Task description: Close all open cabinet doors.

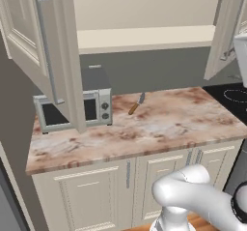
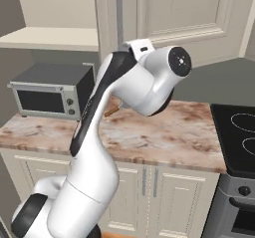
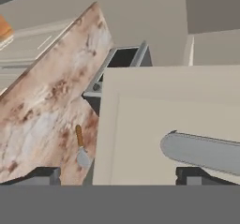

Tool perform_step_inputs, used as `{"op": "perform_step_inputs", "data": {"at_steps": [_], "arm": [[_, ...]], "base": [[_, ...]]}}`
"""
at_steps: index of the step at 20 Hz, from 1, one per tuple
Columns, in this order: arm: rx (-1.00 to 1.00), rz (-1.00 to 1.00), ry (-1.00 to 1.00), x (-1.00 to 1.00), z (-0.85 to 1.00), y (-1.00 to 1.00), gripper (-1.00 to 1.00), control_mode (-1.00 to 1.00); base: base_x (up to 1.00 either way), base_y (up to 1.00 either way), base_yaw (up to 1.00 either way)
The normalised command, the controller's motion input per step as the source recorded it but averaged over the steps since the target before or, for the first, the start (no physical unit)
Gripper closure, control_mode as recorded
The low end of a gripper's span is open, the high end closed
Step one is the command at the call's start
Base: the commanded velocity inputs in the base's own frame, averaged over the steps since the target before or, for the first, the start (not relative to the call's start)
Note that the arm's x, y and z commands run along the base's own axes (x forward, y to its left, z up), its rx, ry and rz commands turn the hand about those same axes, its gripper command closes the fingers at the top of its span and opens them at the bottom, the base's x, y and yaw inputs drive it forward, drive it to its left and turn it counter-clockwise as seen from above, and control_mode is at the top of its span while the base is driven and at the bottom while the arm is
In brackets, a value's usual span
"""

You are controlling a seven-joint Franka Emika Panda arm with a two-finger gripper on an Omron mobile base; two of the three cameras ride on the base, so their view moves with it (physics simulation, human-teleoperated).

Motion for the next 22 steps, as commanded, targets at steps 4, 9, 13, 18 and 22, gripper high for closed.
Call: {"op": "perform_step_inputs", "data": {"at_steps": [4, 9, 13, 18, 22], "arm": [[-0.13, -0.07, -0.04, 0.58, 0.00, 0.31, -1.00, -1.00], [-0.11, -0.07, -0.03, 0.61, 0.00, 0.25, -1.00, -1.00], [-0.12, -0.09, -0.01, 0.64, 0.00, 0.22, -1.00, -1.00], [-0.12, -0.08, 0.00, 0.65, -0.02, 0.14, -1.00, -1.00], [-0.10, -0.06, 0.00, 0.68, 0.00, 0.01, -1.00, -1.00]], "base": [[0.00, 0.00, 0.00], [0.00, 0.00, 0.00], [0.00, 0.00, 0.00], [0.00, 0.00, 0.00], [0.00, 0.00, 0.00]]}}
